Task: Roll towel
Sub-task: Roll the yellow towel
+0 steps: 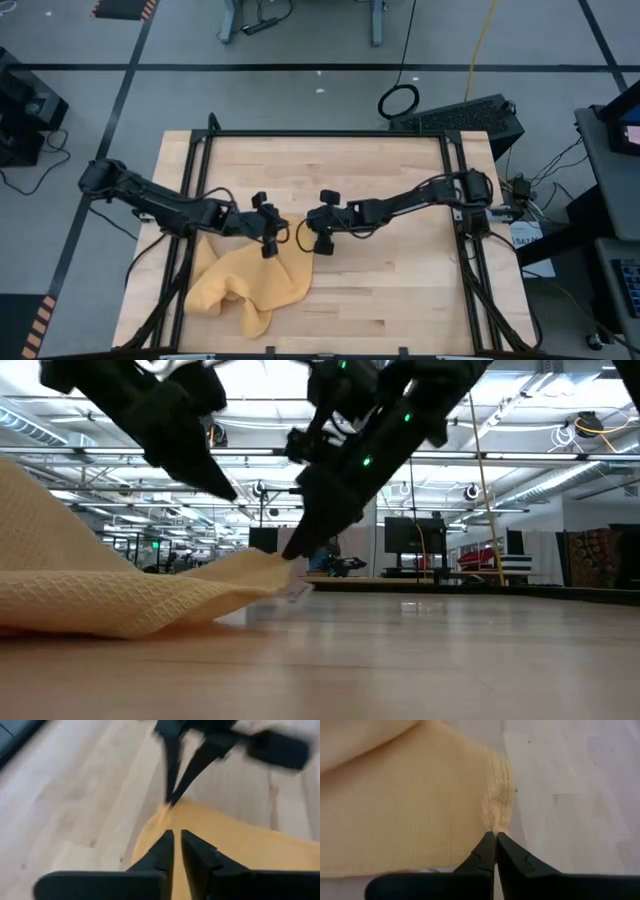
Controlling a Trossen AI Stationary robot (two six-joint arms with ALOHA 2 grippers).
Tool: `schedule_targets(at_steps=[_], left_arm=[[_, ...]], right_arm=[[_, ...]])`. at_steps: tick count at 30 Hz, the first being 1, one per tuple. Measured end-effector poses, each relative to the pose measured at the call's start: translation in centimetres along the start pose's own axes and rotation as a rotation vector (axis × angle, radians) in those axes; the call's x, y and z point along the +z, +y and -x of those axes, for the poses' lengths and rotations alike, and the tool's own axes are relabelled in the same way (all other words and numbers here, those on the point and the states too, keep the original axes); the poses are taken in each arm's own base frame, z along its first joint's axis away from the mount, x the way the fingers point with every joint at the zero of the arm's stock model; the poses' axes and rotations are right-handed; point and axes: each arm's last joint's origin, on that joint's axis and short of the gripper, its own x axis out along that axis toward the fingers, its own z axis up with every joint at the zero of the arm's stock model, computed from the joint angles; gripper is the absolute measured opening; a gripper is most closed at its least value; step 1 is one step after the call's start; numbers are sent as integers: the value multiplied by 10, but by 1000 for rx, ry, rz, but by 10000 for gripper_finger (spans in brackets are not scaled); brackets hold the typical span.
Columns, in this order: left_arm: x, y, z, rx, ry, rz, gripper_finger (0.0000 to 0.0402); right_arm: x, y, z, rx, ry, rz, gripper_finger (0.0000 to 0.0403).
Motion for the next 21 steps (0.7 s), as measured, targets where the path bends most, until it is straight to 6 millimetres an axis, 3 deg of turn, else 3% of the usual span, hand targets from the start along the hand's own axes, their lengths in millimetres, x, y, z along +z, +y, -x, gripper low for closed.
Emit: schedule_targets(at_steps=[5,12,17,21], left_arm=[[-6,4,-18,23,59,-1,128],[-4,-2,-31,-48,20,-103,233],[-1,-7,-36,-119,-19,-163,254],[-4,-7,-42,-155,8,-200,233]], right_arm=[[9,16,22,-21,-36,122,1],[10,36,34,-5,-59,252,1],[10,38,35,-14,-55,259,0],[8,40,35,-48,-46,278,0]])
